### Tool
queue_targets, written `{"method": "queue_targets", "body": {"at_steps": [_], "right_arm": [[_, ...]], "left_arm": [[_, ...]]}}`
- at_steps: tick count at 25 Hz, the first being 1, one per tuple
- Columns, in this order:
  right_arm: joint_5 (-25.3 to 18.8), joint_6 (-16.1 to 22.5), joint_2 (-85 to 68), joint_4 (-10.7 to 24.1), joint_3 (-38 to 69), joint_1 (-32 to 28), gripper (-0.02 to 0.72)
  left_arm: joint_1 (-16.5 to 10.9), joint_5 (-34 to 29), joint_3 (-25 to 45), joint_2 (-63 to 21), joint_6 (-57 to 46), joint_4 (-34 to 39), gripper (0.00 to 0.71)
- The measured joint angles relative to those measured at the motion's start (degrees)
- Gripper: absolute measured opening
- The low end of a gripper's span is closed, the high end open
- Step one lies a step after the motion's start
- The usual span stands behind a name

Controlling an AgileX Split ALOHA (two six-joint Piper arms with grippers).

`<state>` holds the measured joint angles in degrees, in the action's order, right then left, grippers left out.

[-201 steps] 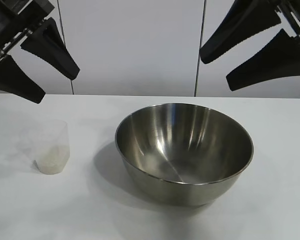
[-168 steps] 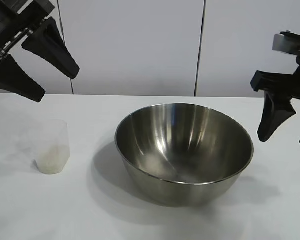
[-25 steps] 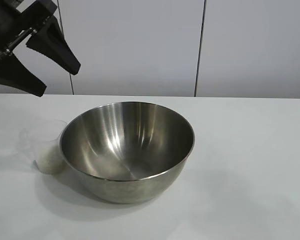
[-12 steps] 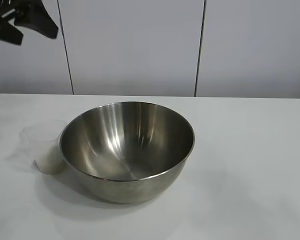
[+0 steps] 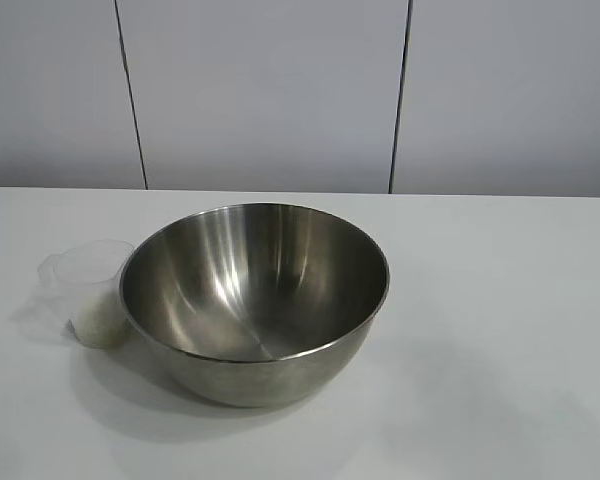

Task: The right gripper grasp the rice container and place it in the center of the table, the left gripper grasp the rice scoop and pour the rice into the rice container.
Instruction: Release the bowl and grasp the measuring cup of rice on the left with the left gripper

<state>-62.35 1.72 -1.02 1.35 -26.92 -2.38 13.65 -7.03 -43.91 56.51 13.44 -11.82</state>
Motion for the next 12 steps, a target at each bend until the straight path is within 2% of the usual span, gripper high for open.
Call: {"method": "queue_targets", "body": {"at_steps": [3,6,9,12], "right_arm": [[0.0,0.0,0.0,0.0,0.0,0.0,0.409],[0.0,0.0,0.0,0.0,0.0,0.0,0.409],[0.0,0.0,0.0,0.0,0.0,0.0,0.409],[0.0,0.0,0.0,0.0,0.0,0.0,0.409]], "left_arm": [[0.9,5.2,11.3,-6.9,-15.9,10.2,0.465],[0.9,11.9,22.3,-9.3,-27.6,19.3,0.465],[0.8,21.8,30.7,-7.3,-31.2,26.5,0.465],[-1.2,31.9,34.7,-1.6,-31.7,29.4,0.465]]}}
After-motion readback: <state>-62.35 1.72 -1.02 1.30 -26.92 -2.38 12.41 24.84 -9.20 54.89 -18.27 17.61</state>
